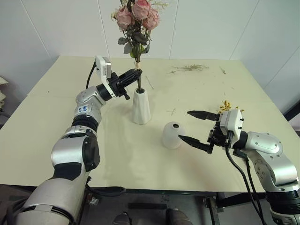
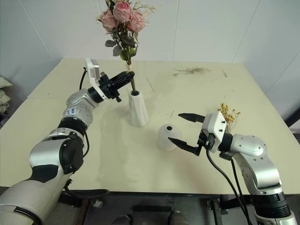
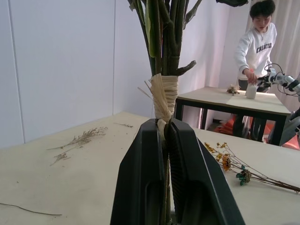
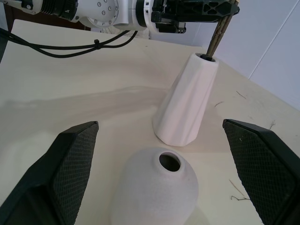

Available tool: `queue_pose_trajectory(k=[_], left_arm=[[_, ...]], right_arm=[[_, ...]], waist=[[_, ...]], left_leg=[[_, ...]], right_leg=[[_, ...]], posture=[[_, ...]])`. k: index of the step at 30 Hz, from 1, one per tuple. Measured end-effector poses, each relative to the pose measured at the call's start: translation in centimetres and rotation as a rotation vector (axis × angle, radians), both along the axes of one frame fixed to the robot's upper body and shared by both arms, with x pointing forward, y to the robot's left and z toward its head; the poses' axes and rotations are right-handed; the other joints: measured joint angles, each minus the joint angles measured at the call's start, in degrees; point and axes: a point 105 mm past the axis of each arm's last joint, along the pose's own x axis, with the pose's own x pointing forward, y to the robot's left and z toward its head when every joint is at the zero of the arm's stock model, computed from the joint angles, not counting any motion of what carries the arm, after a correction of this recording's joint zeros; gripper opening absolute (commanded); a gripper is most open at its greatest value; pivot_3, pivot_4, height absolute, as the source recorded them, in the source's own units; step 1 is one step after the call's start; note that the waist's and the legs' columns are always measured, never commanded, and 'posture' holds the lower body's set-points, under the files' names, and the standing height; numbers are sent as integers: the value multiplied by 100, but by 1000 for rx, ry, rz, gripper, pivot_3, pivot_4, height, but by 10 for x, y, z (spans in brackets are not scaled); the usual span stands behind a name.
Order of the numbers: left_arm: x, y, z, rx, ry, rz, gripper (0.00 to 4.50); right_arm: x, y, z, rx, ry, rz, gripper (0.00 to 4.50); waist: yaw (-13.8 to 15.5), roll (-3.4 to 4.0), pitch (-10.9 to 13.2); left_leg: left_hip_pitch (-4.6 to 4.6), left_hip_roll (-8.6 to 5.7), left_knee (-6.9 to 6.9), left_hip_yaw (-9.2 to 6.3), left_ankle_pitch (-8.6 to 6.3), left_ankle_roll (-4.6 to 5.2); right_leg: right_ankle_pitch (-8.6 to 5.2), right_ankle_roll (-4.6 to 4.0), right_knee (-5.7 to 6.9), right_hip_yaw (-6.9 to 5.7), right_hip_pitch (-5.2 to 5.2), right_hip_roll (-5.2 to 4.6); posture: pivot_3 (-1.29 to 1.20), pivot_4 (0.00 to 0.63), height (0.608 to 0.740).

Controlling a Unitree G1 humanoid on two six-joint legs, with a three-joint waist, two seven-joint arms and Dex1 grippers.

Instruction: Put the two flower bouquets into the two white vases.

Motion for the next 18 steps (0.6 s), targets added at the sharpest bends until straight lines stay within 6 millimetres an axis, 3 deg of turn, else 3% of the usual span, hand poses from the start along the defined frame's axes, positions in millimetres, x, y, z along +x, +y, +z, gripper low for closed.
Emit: queue_pose_trajectory(k=[2,6,18], left_arm=[[-1,1,-5,-2,1,-1,40],[-1,-1,-11,-12,11,-11,40],[0,-1,-17,-22,5,17,40]], right_arm=[[1,-1,4,19,2,-2,4500],[3,-7,32,89,-48,-24,4500],[-6,-11,41,122,-15,-28,4500]], waist=[[-2,0,0],[8,0,0],[5,0,0]], left_leg=[[0,0,1,0,0,0],[0,0,1,-1,0,0],[0,0,1,0,0,1]], right_leg=[[0,0,1,0,0,0],[1,-1,2,0,0,0],[1,-1,1,0,0,0]], posture=[[0,150,740],[0,150,740],[0,150,740]])
